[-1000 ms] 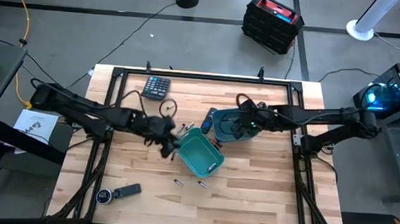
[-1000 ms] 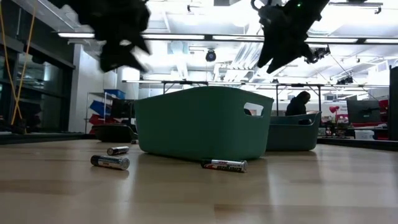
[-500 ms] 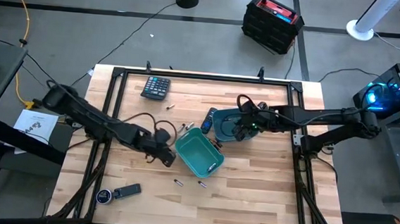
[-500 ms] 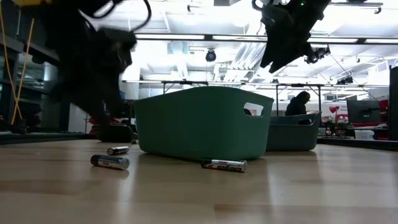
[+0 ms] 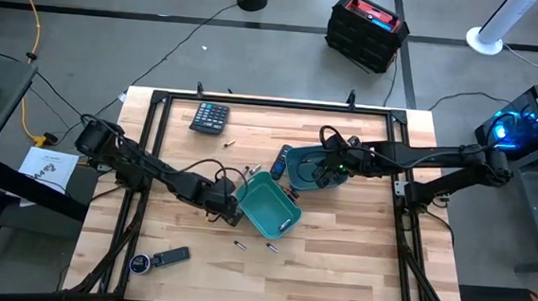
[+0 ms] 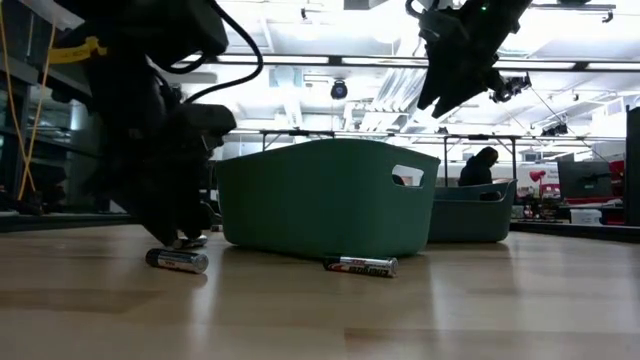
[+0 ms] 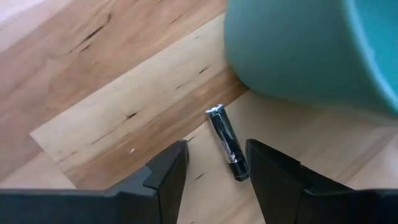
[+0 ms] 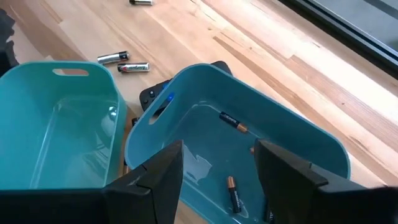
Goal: Sort batteries
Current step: Put the white battery into the green bin
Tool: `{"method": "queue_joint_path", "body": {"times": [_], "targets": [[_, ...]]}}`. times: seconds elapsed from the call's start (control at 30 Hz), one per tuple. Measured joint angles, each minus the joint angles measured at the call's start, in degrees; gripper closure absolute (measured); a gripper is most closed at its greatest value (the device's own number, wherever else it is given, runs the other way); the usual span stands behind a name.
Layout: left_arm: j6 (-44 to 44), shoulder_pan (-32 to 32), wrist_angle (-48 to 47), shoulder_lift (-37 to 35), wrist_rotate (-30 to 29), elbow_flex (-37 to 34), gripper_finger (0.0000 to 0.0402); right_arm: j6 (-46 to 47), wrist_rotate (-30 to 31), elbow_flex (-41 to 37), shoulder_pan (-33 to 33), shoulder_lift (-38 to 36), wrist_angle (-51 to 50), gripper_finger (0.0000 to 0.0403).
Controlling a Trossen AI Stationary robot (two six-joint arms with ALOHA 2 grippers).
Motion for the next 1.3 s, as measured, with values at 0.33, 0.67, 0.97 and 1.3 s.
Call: {"method": "queue_joint_path", "body": {"times": [0.33,0.67,0.97,1.3], "targets": [[6.48,-1.37,-11.61,-0.76,-0.32,0.19,0.0318,1.23,0.01,0.00,0.00,0.00,-0.01,0.0213],[20.14,-0.99,-11.40,-1.42,-0.70,-0.08,0.0377,1.37,-0.02,0.00,0.00,0.00,-0.03,0.0213],[20.01,-5.44,-23.26,-19.03,-6.60,-0.59,0.0394,1.39,-0.90,0.02,0.04,0.00,-0.45,0.0213],[39.21,2.14,6.82,-22.31,-2.89,-0.02,0.0393,1.37,-0.91,0.04,-0.37,0.00,0.45,0.0213]]}}
